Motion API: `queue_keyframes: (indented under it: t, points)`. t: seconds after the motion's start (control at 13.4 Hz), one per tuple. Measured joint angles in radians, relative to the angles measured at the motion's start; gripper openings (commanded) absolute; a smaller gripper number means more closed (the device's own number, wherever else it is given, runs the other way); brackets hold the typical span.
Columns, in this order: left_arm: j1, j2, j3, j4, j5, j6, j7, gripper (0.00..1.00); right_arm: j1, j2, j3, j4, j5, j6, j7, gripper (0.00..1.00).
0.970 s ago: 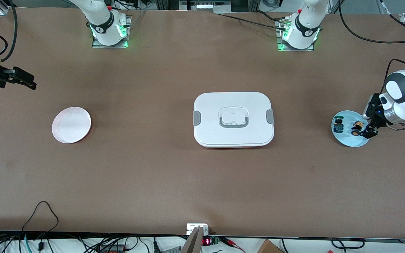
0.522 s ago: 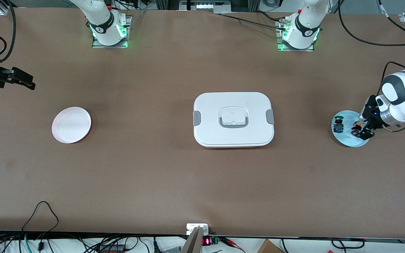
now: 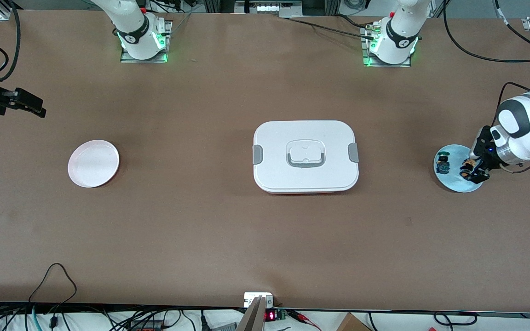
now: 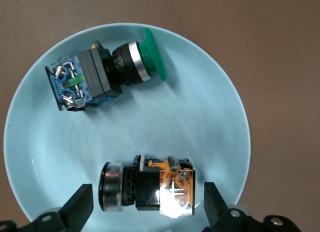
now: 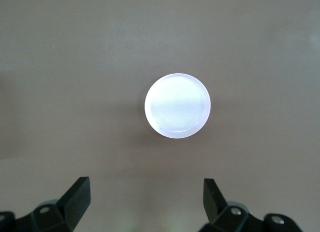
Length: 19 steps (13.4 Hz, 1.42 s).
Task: Transfer orange switch to right arm and place
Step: 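Close the left gripper on the orange switch, then lift the orange switch with the left gripper and carry it above the box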
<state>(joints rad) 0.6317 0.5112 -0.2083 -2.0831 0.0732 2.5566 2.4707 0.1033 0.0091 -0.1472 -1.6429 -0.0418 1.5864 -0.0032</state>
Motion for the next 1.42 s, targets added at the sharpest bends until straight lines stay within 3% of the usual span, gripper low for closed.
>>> queue_keyframes:
  t: [0.52, 0.9, 1.19, 1.42]
  points:
    - [0.0, 0.0, -0.001, 0.001, 0.0, 0.001, 0.0, 0.0, -0.001, 0.0, 0.0, 0.0, 0.0, 0.0, 0.0, 1.0]
    - [0.027, 0.0, -0.029, 0.031, -0.022, -0.064, 0.001, 0.0, -0.001, 0.0, 0.0, 0.0, 0.0, 0.0, 0.0, 1.0]
    - [0.069, -0.004, -0.081, 0.178, -0.094, -0.361, 0.006, 0.0, -0.001, 0.0, 0.0, 0.0, 0.0, -0.001, 0.0, 1.0]
    - [0.068, -0.005, -0.114, 0.27, -0.243, -0.618, 0.008, 0.0, -0.001, 0.0, 0.0, 0.0, 0.0, -0.001, 0.0, 1.0]
